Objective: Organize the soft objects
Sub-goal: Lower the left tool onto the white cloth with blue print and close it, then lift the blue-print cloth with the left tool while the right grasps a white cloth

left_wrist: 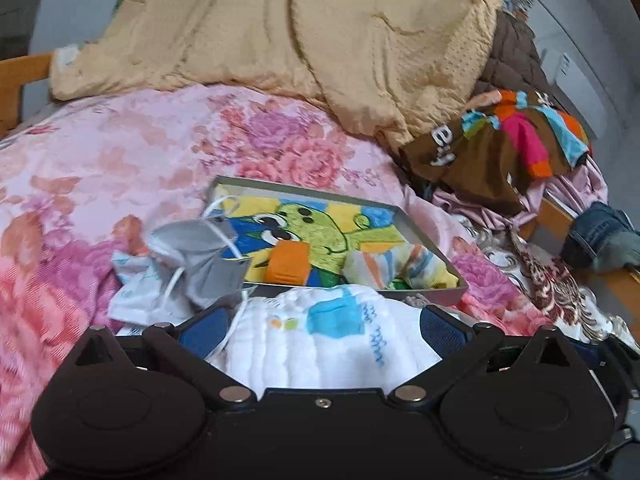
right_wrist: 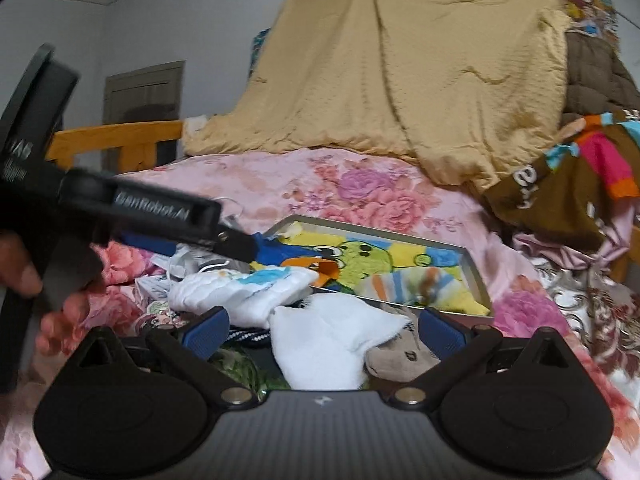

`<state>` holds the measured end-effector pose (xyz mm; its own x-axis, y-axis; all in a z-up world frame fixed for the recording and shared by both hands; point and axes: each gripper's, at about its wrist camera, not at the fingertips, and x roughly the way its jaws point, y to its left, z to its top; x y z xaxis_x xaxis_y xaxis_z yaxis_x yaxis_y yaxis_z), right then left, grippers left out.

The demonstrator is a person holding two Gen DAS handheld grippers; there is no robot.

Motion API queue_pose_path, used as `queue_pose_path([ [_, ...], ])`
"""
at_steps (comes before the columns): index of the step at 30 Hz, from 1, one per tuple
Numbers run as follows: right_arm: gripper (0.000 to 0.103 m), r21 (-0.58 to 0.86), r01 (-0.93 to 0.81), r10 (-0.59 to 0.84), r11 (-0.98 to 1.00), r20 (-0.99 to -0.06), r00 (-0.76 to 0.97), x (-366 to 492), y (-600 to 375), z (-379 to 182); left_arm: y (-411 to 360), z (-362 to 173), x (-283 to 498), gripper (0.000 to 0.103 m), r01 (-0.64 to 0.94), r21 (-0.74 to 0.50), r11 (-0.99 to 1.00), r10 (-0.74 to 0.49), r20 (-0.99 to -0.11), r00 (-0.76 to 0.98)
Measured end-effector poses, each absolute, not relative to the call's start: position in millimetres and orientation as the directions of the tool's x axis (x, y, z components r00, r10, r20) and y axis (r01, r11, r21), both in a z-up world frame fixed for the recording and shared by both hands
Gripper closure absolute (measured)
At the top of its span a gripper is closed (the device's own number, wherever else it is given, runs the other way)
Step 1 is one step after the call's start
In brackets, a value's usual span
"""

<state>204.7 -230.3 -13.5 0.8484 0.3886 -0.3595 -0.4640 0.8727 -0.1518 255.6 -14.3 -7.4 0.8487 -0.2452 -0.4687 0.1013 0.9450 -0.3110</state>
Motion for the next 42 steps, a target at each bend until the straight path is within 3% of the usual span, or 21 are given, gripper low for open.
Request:
queue_pose_path([
  [4,0.003,-0.169,-0.487,0.407,0.857,-0.359,0.84,213.3,-226.3,-20.9,-15.0,-4.1,270.1,0.001,0.152,-0.313,0.937,-0.299,-0.5,0.812],
  [9,0.016,-0.149,-0.496,0.416,0.855,-0.373,0.829,225.0,-229.5,-28.3,-15.4,-0.3,282.9,0.001,0.198,-0.354,0.914,-0.366,-0.51,0.778],
  [15,0.024,-0.115,-0.497,0.422,0.86,-0.386,0.82,237.0,-233.8,-32.9,-19.6,-4.9,294.3,0.002,0.194,-0.348,0.917,-0.37,-0.561,0.74],
  [26,0.026,-0.111,-0.486,0.39,0.867,-0.455,0.8,248.8,-232.2,-44.3,-10.5,-26.6,302.9,0.003,0.115,-0.439,0.891,-0.387,-0.601,0.699],
  [31,0.029,-0.116,-0.499,0.401,0.858,-0.456,0.795,247.1,-229.6,-44.0,-3.5,-29.8,304.6,0.009,0.08,-0.484,0.871,-0.397,-0.599,0.695],
  [35,0.035,-0.105,-0.507,0.41,0.855,-0.461,0.787,247.8,-229.3,-44.5,-4.8,-33.2,306.1,0.024,0.071,-0.472,0.879,-0.392,-0.627,0.673],
  [37,0.037,-0.094,-0.507,0.413,0.857,-0.464,0.784,247.9,-229.4,-44.6,-8.6,-33.8,305.7,0.025,0.072,-0.46,0.885,-0.386,-0.637,0.667],
  [42,0.049,-0.046,-0.515,0.434,0.856,-0.477,0.764,249.8,-231.1,-43.8,-18.2,-35.7,307.3,0.036,0.068,-0.453,0.889,-0.39,-0.671,0.631],
])
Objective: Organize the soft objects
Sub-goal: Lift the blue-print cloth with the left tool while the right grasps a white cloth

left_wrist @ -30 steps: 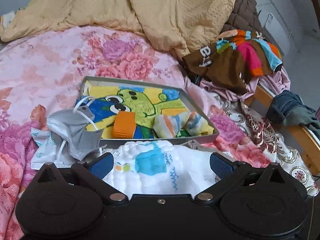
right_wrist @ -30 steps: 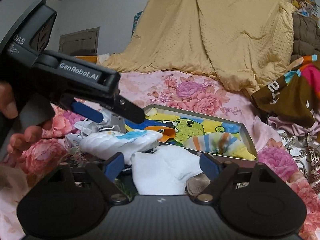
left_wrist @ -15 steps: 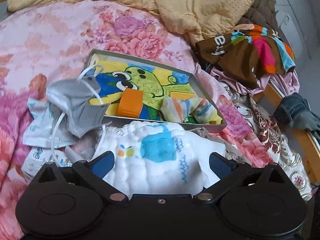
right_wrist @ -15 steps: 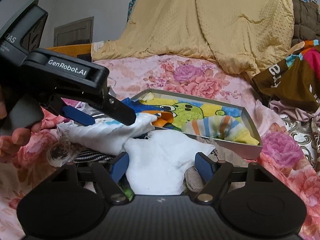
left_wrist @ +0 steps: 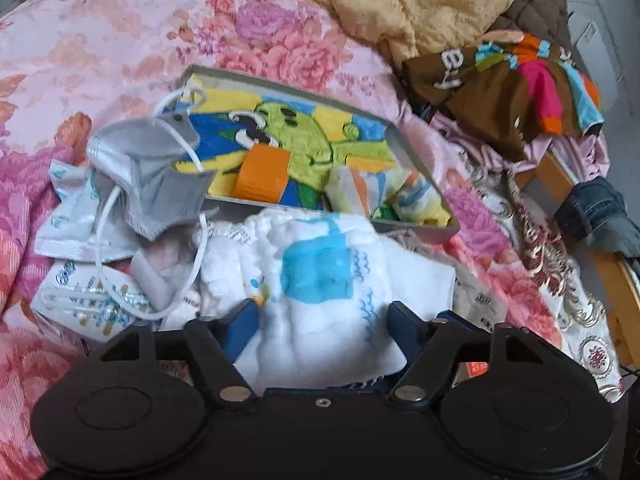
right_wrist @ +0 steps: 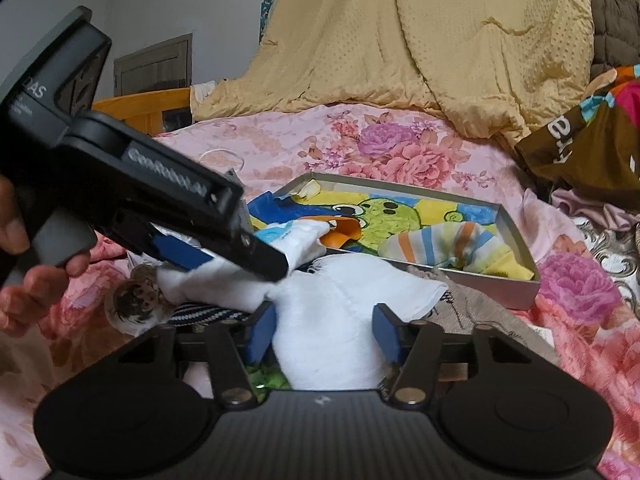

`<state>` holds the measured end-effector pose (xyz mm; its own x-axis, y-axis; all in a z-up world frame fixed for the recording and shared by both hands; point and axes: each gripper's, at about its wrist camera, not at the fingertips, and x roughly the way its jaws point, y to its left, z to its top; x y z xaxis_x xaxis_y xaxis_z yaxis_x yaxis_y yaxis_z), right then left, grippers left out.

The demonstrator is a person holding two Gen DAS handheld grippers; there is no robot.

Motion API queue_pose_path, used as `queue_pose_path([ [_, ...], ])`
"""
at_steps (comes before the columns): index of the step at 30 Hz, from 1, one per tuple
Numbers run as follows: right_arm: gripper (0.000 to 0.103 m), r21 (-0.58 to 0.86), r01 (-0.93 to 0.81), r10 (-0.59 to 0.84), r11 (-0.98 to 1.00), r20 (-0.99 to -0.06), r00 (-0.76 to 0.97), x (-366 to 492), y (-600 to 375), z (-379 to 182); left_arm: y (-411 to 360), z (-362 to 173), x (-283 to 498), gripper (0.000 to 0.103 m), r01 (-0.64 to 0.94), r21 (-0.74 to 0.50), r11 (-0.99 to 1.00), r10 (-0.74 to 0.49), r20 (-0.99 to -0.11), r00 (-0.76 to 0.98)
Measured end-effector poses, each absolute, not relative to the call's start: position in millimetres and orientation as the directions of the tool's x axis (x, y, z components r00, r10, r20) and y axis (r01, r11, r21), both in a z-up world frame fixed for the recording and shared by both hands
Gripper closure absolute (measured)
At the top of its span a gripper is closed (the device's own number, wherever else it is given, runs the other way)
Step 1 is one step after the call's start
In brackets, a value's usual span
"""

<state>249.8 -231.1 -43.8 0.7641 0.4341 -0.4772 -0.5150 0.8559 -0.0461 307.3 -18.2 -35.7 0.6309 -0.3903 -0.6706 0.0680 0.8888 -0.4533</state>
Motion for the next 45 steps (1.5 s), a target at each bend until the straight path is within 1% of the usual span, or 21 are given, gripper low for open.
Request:
queue_pose_path([
  [6,0.057,0.039,-0.512,0.462,0.858,-0.494,0.737,253.8,-236.1,-42.9,-10.6,-37.2,308.5,0.05,0.019,-0.492,0.87,-0.394,-0.673,0.626],
  [9,0.06,0.063,-0.509,0.47,0.859,-0.491,0.733,255.3,-238.0,-43.8,-5.2,-36.0,308.2,0.061,-0.006,-0.516,0.857,-0.397,-0.667,0.631],
  [11,0.061,0.076,-0.507,0.475,0.859,-0.488,0.732,255.2,-238.6,-44.3,-3.1,-34.7,306.5,0.07,-0.026,-0.522,0.853,-0.384,-0.66,0.646],
  [13,0.063,0.081,-0.507,0.478,0.858,-0.485,0.732,255.2,-239.2,-44.4,-1.6,-34.1,304.0,0.073,-0.037,-0.529,0.848,-0.378,-0.652,0.657],
  [14,0.066,0.085,-0.506,0.479,0.859,-0.484,0.732,255.5,-239.0,-44.3,-2.0,-33.4,302.6,0.075,-0.04,-0.528,0.849,-0.373,-0.65,0.662],
  [15,0.073,0.09,-0.505,0.481,0.859,-0.483,0.732,255.5,-239.0,-44.0,-3.0,-32.4,301.3,0.076,-0.041,-0.522,0.852,-0.366,-0.649,0.667],
  [16,0.076,0.092,-0.502,0.48,0.86,-0.482,0.733,255.6,-239.8,-43.8,-3.5,-31.3,300.2,0.078,-0.042,-0.518,0.854,-0.36,-0.649,0.671],
  [18,0.086,0.099,-0.494,0.476,0.864,-0.483,0.735,256.1,-240.3,-43.8,-4.5,-29.0,297.2,0.079,-0.048,-0.52,0.853,-0.354,-0.643,0.68],
  [21,0.092,0.123,-0.476,0.471,0.871,-0.485,0.737,257.2,-243.7,-43.2,-5.7,-25.7,292.9,0.079,-0.052,-0.52,0.853,-0.349,-0.64,0.684],
  [25,0.093,0.172,-0.457,0.481,0.872,-0.465,0.743,257.6,-251.3,-39.1,-3.7,-17.6,285.1,0.079,-0.049,-0.516,0.855,-0.341,-0.631,0.696],
  [26,0.095,0.172,-0.452,0.478,0.875,-0.459,0.749,257.4,-252.1,-38.1,-2.2,-16.0,282.9,0.08,-0.049,-0.518,0.854,-0.341,-0.628,0.699],
  [33,0.097,0.061,-0.424,0.404,0.904,-0.447,0.798,252.7,-245.7,-36.6,5.4,-1.8,271.7,0.08,-0.049,-0.518,0.854,-0.332,-0.615,0.716],
  [41,0.097,0.132,-0.399,0.416,0.908,-0.415,0.809,252.3,-259.3,-28.7,10.3,12.9,261.8,0.081,-0.033,-0.511,0.859,-0.33,-0.601,0.728],
  [45,0.097,0.199,-0.414,0.459,0.888,-0.375,0.805,248.1,-269.2,-20.9,12.2,15.4,257.2,0.081,-0.028,-0.513,0.858,-0.331,-0.595,0.732],
])
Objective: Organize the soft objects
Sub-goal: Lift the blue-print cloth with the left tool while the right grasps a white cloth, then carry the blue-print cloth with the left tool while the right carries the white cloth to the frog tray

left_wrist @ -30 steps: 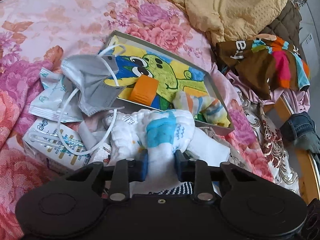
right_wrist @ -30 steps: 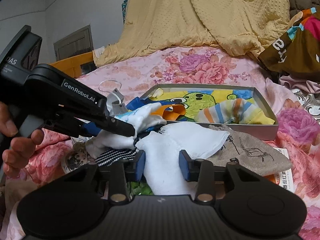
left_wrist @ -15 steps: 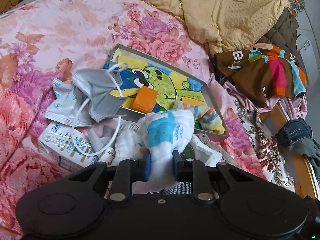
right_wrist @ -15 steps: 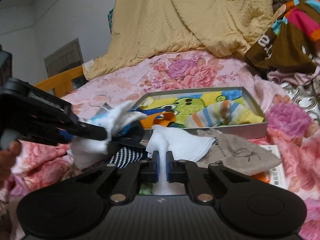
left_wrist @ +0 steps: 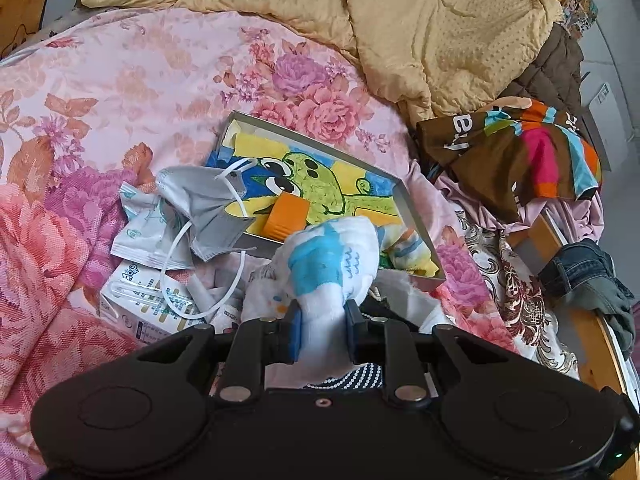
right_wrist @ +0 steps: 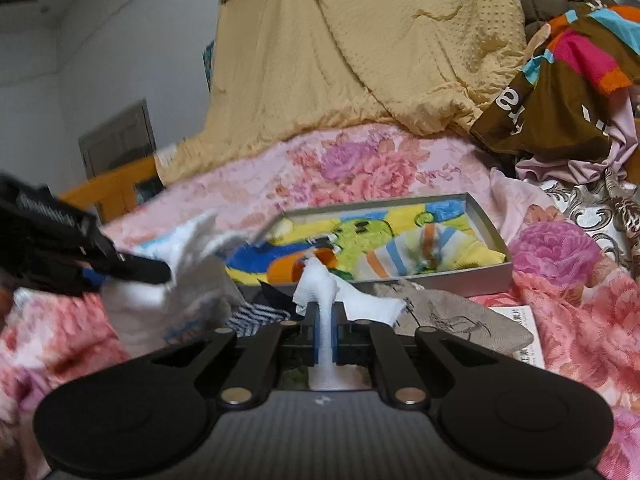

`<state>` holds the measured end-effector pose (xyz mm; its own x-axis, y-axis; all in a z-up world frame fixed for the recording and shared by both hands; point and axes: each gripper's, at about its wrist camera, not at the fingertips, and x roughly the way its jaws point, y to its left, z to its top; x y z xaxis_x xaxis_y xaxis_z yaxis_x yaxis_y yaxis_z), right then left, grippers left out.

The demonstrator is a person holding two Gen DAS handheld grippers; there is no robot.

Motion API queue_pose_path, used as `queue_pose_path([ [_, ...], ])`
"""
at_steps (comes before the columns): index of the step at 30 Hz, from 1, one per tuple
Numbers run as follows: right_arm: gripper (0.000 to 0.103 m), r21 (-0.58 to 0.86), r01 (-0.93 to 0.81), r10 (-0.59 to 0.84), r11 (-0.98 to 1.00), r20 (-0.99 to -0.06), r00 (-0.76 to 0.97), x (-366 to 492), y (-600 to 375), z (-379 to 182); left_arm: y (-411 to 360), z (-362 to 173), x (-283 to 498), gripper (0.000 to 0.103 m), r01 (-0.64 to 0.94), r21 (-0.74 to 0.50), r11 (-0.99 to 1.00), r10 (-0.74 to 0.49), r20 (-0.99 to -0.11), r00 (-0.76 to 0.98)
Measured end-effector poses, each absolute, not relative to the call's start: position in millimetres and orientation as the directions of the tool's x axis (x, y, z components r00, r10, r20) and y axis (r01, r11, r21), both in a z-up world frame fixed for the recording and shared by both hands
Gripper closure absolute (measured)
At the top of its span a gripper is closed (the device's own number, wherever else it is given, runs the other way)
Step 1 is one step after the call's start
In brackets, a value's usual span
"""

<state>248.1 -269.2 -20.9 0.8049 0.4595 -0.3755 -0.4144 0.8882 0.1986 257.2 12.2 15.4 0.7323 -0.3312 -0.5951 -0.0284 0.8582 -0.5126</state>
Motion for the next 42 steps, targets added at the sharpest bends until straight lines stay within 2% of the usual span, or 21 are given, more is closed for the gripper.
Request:
queue_pose_path([
  [15,0.097,0.297,-0.462,0.533,0.836,-0.235,0.813,236.2,-285.7,-2.4,4.2,34.4,261.4,0.081,0.039,-0.536,0.844,-0.371,-0.529,0.763],
  [23,0.097,0.349,-0.474,0.563,0.809,-0.223,0.796,239.6,-289.5,-3.2,-2.8,38.8,266.4,0.081,0.072,-0.536,0.841,-0.391,-0.51,0.767],
  [29,0.097,0.353,-0.506,0.575,0.787,-0.125,0.809,237.1,-292.8,8.7,-6.0,40.8,273.8,0.081,0.092,-0.539,0.837,-0.402,-0.493,0.772],
  [35,0.097,0.358,-0.495,0.556,0.792,-0.086,0.827,257.5,-293.3,16.0,-8.0,55.8,293.8,0.081,0.122,-0.534,0.837,-0.404,-0.451,0.796],
  [42,0.097,0.441,-0.443,0.509,0.781,-0.036,0.86,312.1,-303.2,22.7,-10.7,56.3,332.4,0.081,0.119,-0.558,0.821,-0.403,-0.419,0.813],
])
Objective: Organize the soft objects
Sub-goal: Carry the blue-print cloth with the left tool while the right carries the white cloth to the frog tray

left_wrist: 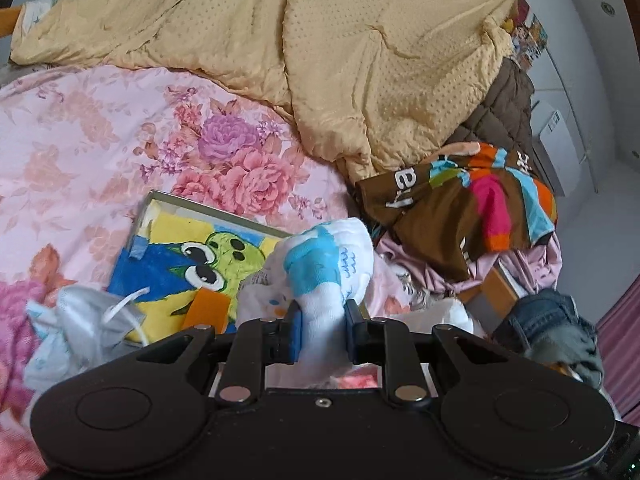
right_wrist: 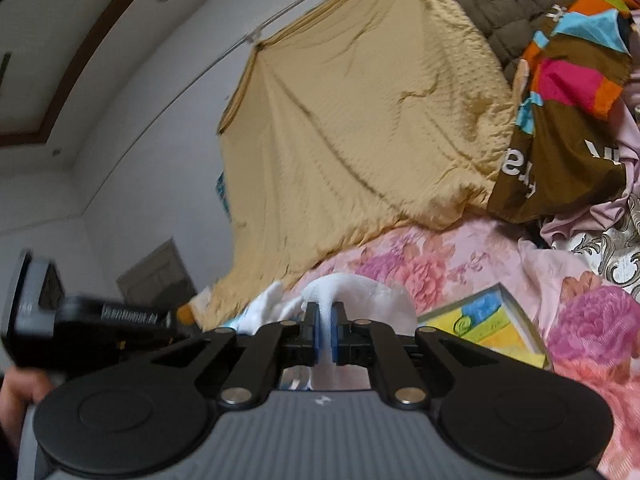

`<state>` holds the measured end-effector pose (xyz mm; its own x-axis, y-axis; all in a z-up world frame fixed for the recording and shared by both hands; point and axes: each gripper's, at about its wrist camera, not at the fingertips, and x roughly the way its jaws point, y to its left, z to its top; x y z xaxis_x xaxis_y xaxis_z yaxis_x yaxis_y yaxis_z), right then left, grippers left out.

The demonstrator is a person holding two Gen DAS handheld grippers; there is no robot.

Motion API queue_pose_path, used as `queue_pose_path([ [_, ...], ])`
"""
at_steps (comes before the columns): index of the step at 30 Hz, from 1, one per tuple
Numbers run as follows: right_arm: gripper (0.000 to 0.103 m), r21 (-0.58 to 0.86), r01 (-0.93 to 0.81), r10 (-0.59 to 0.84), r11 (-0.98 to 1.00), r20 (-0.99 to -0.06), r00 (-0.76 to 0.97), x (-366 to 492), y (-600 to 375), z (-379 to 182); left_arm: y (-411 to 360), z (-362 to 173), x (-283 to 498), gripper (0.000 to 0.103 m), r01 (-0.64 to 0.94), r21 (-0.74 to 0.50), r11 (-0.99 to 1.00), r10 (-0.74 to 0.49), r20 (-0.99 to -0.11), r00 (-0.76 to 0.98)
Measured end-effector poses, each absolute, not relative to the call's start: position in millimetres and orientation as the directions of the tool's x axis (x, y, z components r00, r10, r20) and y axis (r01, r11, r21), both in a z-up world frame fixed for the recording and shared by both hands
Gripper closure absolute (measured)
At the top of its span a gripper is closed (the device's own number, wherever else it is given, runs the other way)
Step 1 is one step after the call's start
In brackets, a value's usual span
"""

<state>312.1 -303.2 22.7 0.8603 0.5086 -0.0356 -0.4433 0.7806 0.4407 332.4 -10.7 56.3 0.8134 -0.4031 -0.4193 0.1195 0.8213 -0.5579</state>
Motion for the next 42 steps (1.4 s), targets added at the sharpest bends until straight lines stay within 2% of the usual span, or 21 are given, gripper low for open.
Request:
queue_pose_path([
  [6,0.097,0.51,-0.391,0.487,0.766,-0.065,0.871,356.1,-310.0,15.9,-19.9,42.2,371.0,0.081,0.108,-0.554,0.825,-0.393,-0.426,0.815],
  [14,0.097,0.515,-0.364,0.49,0.776,-0.131,0.862,394.0,-304.9,4.6,-30.3,9.4,417.4,0.081,0.057,-0.582,0.811,-0.378,-0.447,0.811],
  [26,0.096,0.607,-0.299,0.518,0.736,-0.221,0.826,420.1,-314.1,-29.5,-35.2,-27.9,447.5,0.081,0.004,-0.586,0.81,-0.367,-0.502,0.783],
  [36,0.094,0.517,-0.232,0.469,0.824,-0.392,0.791,427.1,-295.0,-42.4,-37.5,-33.5,453.3,0.08,-0.013,-0.559,0.829,-0.354,-0.542,0.762],
  [42,0.092,0.459,-0.226,0.444,0.859,-0.449,0.775,425.6,-284.0,-46.3,-39.0,-36.7,449.3,0.079,-0.025,-0.53,0.848,-0.336,-0.574,0.747],
])
